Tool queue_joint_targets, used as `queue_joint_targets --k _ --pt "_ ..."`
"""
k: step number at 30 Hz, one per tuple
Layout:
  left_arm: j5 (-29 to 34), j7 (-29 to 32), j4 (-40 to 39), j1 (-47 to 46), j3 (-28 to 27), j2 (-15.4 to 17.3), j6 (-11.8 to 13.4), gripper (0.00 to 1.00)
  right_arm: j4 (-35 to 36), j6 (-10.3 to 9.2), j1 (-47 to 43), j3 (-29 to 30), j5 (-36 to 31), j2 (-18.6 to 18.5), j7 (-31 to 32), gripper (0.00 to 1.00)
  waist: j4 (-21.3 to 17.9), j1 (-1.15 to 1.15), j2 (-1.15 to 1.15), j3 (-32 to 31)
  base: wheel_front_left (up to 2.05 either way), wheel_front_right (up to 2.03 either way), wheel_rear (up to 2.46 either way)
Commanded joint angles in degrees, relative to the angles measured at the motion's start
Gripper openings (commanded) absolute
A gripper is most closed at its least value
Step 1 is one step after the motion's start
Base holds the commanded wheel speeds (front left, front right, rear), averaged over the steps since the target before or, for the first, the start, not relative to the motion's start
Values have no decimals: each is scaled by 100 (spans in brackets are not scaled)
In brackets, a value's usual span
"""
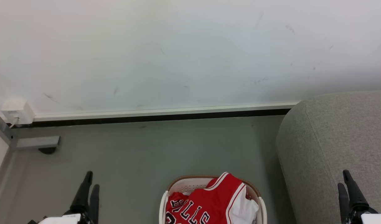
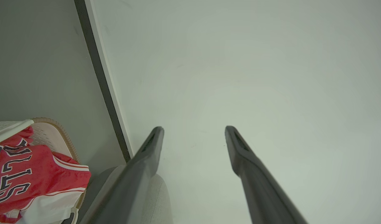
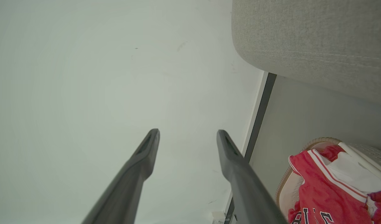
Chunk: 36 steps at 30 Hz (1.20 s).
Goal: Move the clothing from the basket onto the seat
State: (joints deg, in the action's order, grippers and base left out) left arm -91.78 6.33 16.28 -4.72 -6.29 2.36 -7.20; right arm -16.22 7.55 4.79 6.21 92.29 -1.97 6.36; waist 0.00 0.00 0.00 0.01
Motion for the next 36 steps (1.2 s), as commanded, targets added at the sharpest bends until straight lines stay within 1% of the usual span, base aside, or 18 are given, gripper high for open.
queue_joint_targets --k 1,6,11,23,30,36 --pt "49 -81 -86 -102 54 22 -12 100 104 0 79 -29 -49 -40 -81 100 2 0 0 1 0 0 0" --pt "214 -228 -84 -111 148 25 -12 100 160 -1 41 -65 -323 -45 -227 100 7 0 0 3 0 0 0" --pt "585 -362 -104 -126 219 28 24 100 255 -1 15 -104 -929 -50 -364 100 12 0 0 8 0 0 0" --pt "1985 -663 -299 -109 403 35 291 100 462 -2 7 -370 -2853 -120 -666 100 19 0 0 22 0 0 0" --pt "2806 -820 -242 -138 565 40 390 100 459 -3 3 -527 -3757 -219 -821 100 41 0 0 25 0 0 0" --pt "3576 -946 -228 -172 636 43 440 100 423 -4 6 -615 -4395 -266 -947 100 54 0 0 27 0 0 0"
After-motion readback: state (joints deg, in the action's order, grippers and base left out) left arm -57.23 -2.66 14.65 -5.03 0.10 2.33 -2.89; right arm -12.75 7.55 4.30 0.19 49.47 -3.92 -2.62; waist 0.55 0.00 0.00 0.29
